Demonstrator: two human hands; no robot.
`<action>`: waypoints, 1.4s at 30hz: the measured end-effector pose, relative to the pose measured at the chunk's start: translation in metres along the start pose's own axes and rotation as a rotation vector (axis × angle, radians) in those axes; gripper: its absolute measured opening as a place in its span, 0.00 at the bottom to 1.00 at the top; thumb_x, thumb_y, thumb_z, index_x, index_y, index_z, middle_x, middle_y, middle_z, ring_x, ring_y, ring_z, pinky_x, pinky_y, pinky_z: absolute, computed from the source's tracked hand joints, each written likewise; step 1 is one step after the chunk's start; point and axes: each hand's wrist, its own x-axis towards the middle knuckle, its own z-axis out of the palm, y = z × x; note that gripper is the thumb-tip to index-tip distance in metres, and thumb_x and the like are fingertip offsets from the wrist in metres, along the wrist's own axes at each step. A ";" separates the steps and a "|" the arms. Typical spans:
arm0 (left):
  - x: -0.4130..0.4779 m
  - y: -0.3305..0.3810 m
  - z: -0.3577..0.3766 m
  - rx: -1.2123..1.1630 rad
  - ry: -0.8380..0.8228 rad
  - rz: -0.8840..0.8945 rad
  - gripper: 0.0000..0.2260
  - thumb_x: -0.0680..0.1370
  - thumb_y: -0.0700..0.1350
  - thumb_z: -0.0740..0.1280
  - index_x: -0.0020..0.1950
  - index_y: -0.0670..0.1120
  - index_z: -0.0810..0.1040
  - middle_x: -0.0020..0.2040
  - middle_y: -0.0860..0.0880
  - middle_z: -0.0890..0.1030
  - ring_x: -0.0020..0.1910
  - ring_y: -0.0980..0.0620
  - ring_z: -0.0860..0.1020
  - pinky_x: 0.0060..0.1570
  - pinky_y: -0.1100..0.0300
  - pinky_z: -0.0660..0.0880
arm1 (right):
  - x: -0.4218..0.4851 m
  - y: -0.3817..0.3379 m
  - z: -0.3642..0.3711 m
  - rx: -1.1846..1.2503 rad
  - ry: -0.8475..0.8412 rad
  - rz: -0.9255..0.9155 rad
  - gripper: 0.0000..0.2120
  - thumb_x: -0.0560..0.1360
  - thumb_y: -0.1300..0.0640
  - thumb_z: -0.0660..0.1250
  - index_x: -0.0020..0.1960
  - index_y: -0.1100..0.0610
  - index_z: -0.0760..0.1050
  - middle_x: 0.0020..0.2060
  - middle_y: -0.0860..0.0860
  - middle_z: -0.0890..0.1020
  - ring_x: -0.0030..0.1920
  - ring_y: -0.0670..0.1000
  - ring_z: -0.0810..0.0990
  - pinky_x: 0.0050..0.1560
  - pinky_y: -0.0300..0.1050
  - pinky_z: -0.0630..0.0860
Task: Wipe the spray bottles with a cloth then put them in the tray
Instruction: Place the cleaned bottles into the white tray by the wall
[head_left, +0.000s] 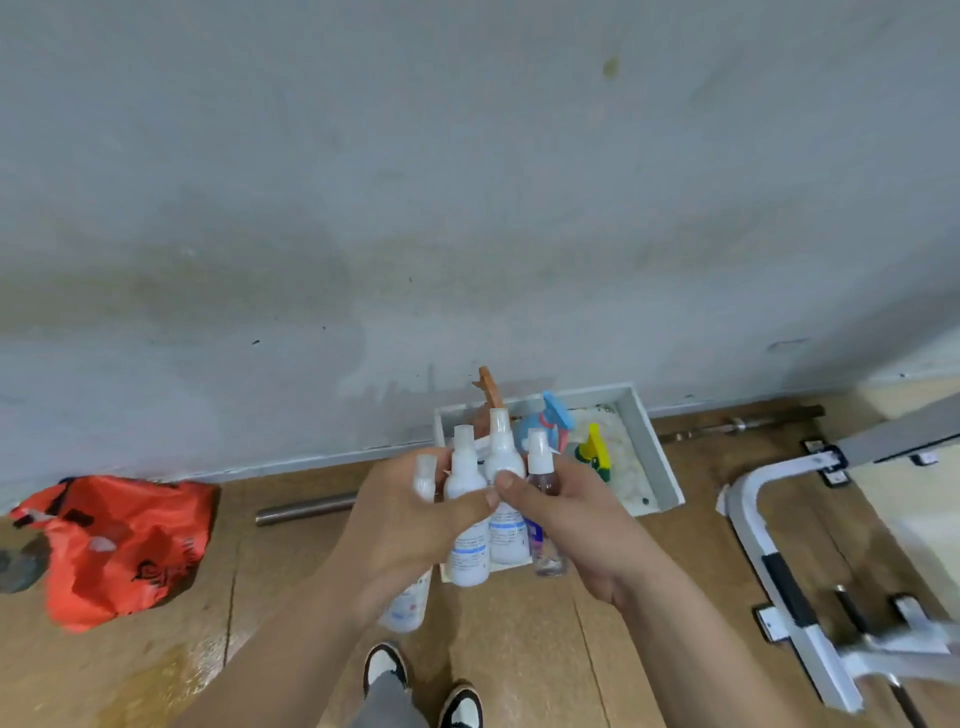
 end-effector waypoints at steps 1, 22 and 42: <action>0.009 0.005 0.008 -0.004 -0.023 -0.003 0.08 0.74 0.45 0.79 0.52 0.52 0.86 0.45 0.53 0.88 0.44 0.54 0.87 0.42 0.55 0.82 | 0.000 -0.002 -0.011 -0.012 0.047 -0.012 0.10 0.82 0.56 0.69 0.63 0.54 0.81 0.53 0.53 0.88 0.56 0.53 0.87 0.60 0.56 0.82; 0.227 0.039 0.301 0.137 0.270 -0.036 0.07 0.82 0.51 0.65 0.50 0.49 0.74 0.49 0.47 0.79 0.50 0.45 0.79 0.52 0.50 0.75 | 0.167 0.038 -0.282 -0.006 0.252 0.028 0.11 0.79 0.59 0.72 0.59 0.50 0.75 0.52 0.51 0.84 0.50 0.45 0.84 0.44 0.39 0.80; 0.314 -0.040 0.351 -0.156 0.548 -0.402 0.14 0.86 0.45 0.60 0.72 0.54 0.72 0.59 0.54 0.75 0.61 0.50 0.77 0.60 0.58 0.74 | 0.253 0.100 -0.288 -0.332 0.132 0.065 0.11 0.80 0.51 0.70 0.61 0.45 0.76 0.43 0.42 0.83 0.43 0.40 0.81 0.33 0.28 0.72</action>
